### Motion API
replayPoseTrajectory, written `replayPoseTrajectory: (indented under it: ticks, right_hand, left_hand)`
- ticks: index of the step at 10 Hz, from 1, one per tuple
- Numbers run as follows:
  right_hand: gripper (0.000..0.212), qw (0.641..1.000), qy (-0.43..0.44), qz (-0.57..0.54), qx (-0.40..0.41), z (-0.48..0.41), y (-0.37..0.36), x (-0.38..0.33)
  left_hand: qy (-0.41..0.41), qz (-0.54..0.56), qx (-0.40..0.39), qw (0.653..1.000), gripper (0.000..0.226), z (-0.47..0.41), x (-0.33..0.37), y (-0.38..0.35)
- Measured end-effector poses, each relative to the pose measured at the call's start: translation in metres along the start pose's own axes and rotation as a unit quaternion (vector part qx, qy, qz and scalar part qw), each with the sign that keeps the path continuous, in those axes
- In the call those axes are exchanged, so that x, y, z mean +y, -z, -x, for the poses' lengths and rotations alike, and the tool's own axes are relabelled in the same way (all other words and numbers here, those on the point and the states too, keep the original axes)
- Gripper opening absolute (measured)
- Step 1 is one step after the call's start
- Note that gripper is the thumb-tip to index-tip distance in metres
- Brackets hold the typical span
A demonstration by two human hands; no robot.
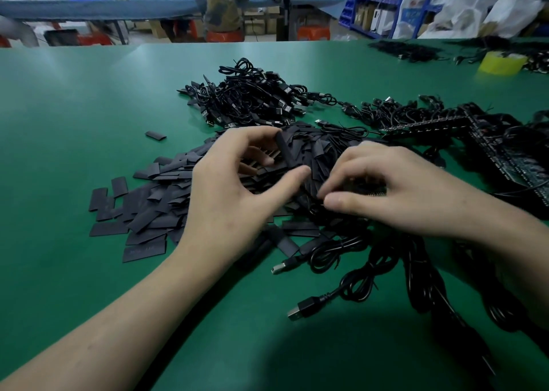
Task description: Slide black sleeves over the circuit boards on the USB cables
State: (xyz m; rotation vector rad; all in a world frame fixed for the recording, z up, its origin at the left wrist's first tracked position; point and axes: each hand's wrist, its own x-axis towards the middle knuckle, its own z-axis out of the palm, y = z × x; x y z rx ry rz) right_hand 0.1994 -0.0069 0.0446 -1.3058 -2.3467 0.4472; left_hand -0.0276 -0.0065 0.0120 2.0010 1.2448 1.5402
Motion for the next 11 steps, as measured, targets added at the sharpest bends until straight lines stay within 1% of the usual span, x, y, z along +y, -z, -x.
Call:
replayPoseTrajectory:
  ticks: [1,2,3,4,5,6,7,8,9,10,11]
  right_hand:
    - [0.027,0.999,0.018,0.035,-0.036,0.000,0.003,0.002]
    - [0.023,0.998,0.021,0.046,-0.034,0.000,0.002,0.002]
    - [0.023,0.998,0.023,0.055,-0.022,0.000,-0.002,0.000]
    - [0.018,0.998,0.017,0.050,0.019,-0.002,0.001,-0.002]
    - [0.008,0.997,-0.031,-0.009,0.074,-0.007,0.017,-0.006]
    - [0.008,0.993,-0.058,0.006,0.105,-0.033,0.042,-0.012]
    - [0.014,0.990,-0.050,0.045,0.123,-0.090,0.052,-0.022]
    - [0.015,0.986,-0.028,0.078,0.144,-0.166,0.042,-0.026]
    - [0.018,0.984,-0.036,0.092,0.151,-0.245,0.022,-0.029]
    - [0.029,0.983,-0.096,0.077,0.133,-0.297,-0.001,-0.033]
    - [0.039,0.983,-0.114,0.080,0.121,-0.316,-0.018,-0.040]
  left_hand:
    - [0.074,0.035,0.035,0.996,0.038,-0.002,-0.003,0.002]
    - [0.111,0.042,0.041,0.992,0.037,-0.002,-0.006,0.003]
    - [0.117,0.029,0.047,0.992,0.037,-0.003,-0.009,0.002]
    - [0.108,-0.007,0.045,0.993,0.045,-0.003,-0.014,0.001]
    - [0.105,-0.041,0.031,0.993,0.066,-0.002,-0.016,0.003]
    - [0.071,-0.094,0.005,0.993,0.066,-0.001,-0.017,0.002]
    - [0.040,-0.139,-0.040,0.989,0.063,0.000,-0.018,-0.001]
    - [0.014,-0.155,-0.068,0.986,0.060,0.002,-0.017,-0.002]
    - [-0.006,-0.167,-0.077,0.983,0.059,0.003,-0.017,-0.003]
    - [-0.024,-0.174,-0.090,0.980,0.061,0.004,-0.018,-0.003]
    - [-0.019,-0.163,-0.088,0.982,0.062,0.004,-0.021,-0.003]
